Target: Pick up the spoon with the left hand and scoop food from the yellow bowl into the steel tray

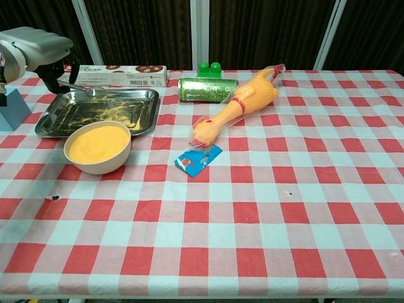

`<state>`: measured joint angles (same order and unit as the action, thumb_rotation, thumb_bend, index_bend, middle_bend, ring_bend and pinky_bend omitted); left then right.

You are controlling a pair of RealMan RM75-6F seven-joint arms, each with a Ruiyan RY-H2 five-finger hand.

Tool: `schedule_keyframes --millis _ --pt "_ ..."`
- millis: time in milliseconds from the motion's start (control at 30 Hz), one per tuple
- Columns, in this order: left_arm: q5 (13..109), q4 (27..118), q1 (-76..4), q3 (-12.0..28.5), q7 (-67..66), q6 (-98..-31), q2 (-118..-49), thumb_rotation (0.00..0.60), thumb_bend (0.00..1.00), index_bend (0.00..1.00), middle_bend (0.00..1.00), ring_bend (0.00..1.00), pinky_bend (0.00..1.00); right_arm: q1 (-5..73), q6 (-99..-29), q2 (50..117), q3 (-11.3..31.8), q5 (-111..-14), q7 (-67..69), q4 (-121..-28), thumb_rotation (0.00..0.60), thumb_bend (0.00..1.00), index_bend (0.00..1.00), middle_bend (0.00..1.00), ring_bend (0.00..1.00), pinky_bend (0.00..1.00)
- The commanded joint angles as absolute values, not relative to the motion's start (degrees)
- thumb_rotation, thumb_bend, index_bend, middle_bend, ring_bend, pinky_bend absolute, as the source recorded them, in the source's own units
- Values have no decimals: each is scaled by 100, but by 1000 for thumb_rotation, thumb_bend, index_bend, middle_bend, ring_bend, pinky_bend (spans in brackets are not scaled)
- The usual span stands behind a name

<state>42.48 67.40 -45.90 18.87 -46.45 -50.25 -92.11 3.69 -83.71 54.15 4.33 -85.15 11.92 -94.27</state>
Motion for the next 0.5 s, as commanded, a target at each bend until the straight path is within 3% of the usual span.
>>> schedule_keyframes --millis 33,200,367,500 --pt "4042 6614 -4712 1817 -4648 -4915 -9242 600 414 535 958 961 976 370 -8376 5415 436 -8517 1196 -9423 600 155 0 127 0 35" --pt "3844 6728 -4743 1717 -4588 -4915 -9140 600 407 367 943 955 971 382 -8376 5409 448 -8513 1180 -9429 600 155 0 127 0 35" --pt "3865 7171 -4558 1731 -4164 -5114 -8792 600 408 336 920 931 954 393 -8362 5377 445 -8525 1168 -9450 600 156 0 127 0 35" --pt "4414 7671 -4086 1657 -3485 -5715 -8333 600 405 345 819 798 892 406 -8305 5342 426 -8525 1205 -9442 600 155 0 126 0 35"
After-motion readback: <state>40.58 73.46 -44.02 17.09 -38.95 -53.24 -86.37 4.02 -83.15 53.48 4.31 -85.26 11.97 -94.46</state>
